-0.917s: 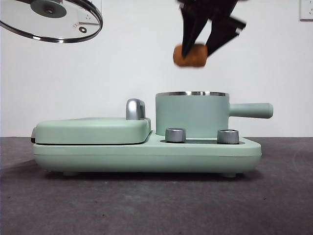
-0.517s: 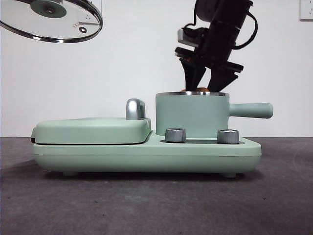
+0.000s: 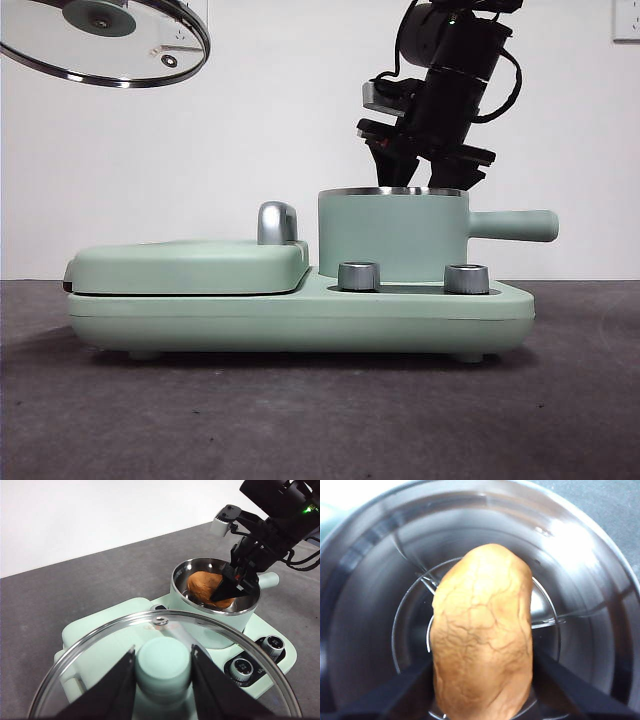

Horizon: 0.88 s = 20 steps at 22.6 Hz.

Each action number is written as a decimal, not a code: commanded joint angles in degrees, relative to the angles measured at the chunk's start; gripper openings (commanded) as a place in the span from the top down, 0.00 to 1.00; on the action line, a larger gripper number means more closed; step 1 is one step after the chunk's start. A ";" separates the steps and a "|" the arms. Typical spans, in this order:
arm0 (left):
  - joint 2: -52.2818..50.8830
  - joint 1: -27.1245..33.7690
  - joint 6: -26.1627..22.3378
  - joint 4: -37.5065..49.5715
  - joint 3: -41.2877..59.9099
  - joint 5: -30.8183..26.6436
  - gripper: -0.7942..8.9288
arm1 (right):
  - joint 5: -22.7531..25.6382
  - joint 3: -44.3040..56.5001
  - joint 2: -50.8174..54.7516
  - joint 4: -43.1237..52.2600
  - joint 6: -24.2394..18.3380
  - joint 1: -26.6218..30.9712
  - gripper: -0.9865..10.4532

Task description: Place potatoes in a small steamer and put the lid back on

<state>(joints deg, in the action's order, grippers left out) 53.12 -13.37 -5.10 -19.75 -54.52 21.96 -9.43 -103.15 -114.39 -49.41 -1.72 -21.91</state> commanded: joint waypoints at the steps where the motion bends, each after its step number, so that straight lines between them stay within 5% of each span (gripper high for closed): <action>1: 0.07 -0.09 -0.20 1.51 -0.90 0.04 0.91 | -0.24 -1.33 -1.62 0.35 -0.70 -0.46 0.62; 12: 0.07 -0.09 -0.22 1.27 -0.90 0.04 0.91 | -0.50 1.99 15.08 5.14 -0.59 -0.48 0.62; 20: 0.07 -0.11 0.24 1.29 -0.90 0.07 0.91 | 0.74 35.47 43.30 22.10 3.89 -1.64 0.62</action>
<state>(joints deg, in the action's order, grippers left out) 53.12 -13.37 -5.04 -19.99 -54.52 21.96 -8.80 -67.00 -70.17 -27.68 0.86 -23.24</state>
